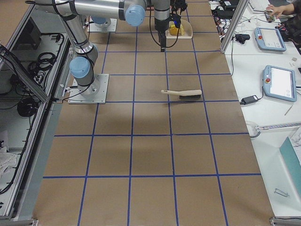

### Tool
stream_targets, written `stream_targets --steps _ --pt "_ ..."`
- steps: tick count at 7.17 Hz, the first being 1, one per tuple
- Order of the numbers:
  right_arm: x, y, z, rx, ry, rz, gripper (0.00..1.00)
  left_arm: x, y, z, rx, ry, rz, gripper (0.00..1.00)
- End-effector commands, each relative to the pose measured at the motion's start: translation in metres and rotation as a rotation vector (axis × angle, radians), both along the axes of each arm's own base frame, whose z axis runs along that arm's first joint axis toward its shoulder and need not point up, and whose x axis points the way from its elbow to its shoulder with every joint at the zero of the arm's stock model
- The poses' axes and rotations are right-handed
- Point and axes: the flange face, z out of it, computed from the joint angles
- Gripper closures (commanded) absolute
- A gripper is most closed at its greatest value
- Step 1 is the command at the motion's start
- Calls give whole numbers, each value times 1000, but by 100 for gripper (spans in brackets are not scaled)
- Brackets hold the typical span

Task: Sweep and dump trash into bin
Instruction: 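Lower the brush to the table and open the right gripper, raising it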

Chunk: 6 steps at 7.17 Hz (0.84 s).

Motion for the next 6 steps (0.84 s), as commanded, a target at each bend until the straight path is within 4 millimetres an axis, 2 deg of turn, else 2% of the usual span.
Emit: stream_targets --steps 1,6 --pt "12 7 6 -3 -29 18 0 0 -1 -2 2 1 3 100" --pt "14 17 -6 107 -54 17 0 0 1 1 0 0 0 100"
